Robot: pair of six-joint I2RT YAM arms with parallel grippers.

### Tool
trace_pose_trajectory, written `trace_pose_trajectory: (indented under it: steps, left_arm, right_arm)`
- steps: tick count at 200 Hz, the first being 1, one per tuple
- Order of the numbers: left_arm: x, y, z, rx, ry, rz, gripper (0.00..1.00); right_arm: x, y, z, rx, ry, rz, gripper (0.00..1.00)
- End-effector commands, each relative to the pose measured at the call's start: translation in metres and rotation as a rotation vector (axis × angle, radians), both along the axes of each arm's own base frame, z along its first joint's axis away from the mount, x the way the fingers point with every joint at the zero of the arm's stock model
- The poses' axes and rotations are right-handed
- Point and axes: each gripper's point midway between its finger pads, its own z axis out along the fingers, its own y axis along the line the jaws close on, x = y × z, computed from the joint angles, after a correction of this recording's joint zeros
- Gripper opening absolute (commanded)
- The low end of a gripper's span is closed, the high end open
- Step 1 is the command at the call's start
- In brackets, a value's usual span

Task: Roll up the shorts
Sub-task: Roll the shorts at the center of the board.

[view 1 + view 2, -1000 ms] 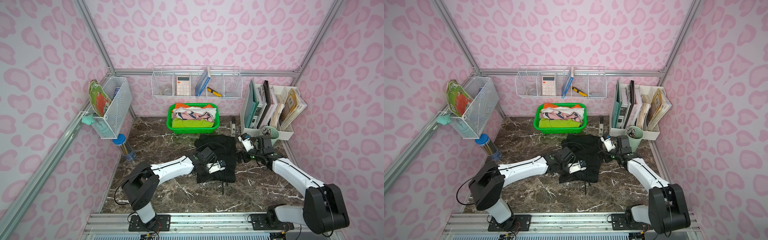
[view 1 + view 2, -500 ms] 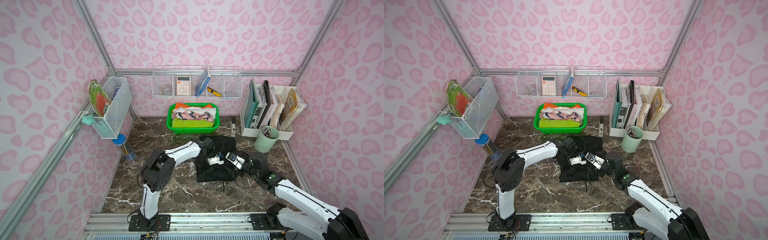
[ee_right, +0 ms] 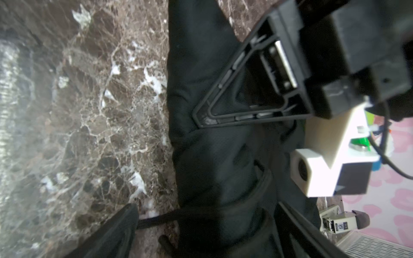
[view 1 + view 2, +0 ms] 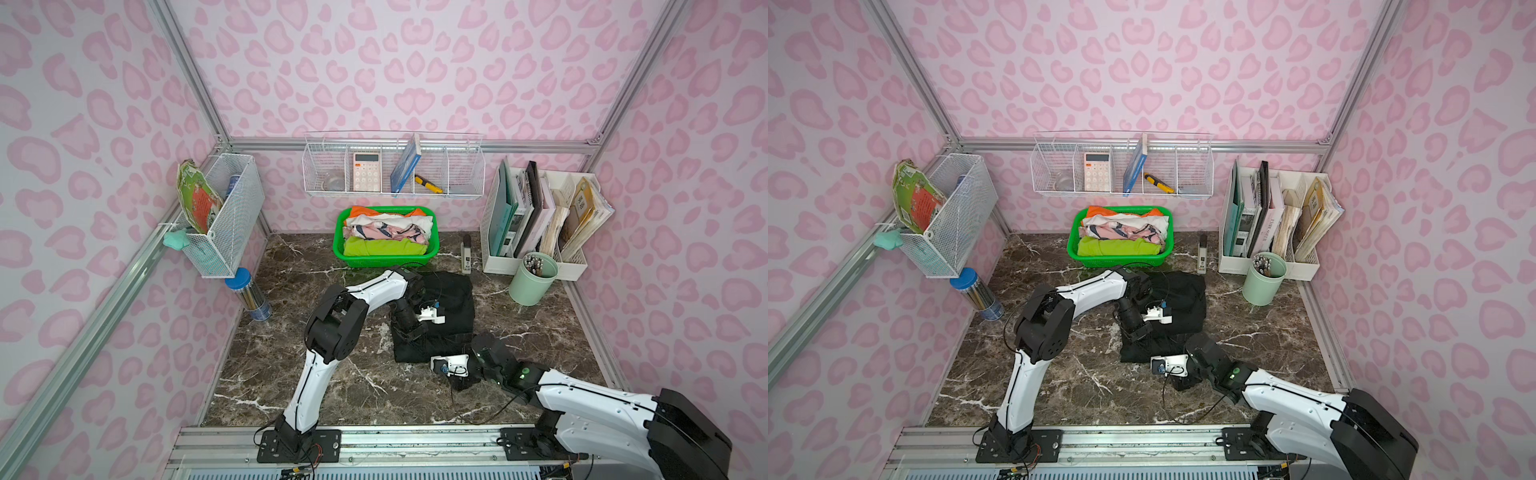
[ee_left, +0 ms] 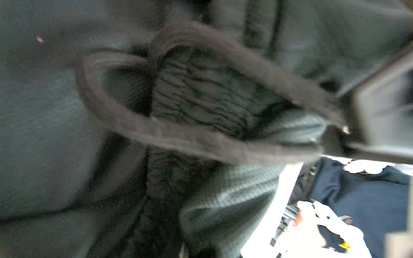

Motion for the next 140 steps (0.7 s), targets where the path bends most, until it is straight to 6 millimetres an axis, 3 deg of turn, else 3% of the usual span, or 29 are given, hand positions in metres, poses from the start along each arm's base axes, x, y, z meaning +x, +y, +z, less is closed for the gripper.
trace_pose_trajectory:
  steps: [1, 42, 74, 123, 140]
  left_arm:
    - [0.000, 0.009, -0.011, 0.062, 0.023, -0.012, 0.07]
    - [0.004, 0.014, -0.022, 0.100, 0.045, -0.008, 0.06]
    - [0.004, 0.016, -0.027, 0.116, 0.046, -0.013, 0.06]
    - [0.006, 0.018, -0.030, 0.123, 0.038, -0.014, 0.06]
    - [0.006, 0.018, -0.029, 0.120, 0.036, -0.013, 0.07]
  right_arm:
    - [0.003, 0.004, -0.006, -0.043, -0.031, 0.017, 0.98]
    - [0.007, 0.000, -0.032, -0.137, 0.008, -0.005, 0.96]
    - [0.015, -0.002, -0.040, -0.138, 0.034, -0.023, 0.90]
    - [0.013, -0.009, -0.053, -0.155, 0.126, -0.018, 0.53]
    - [0.011, -0.010, -0.056, -0.161, 0.142, -0.014, 0.35]
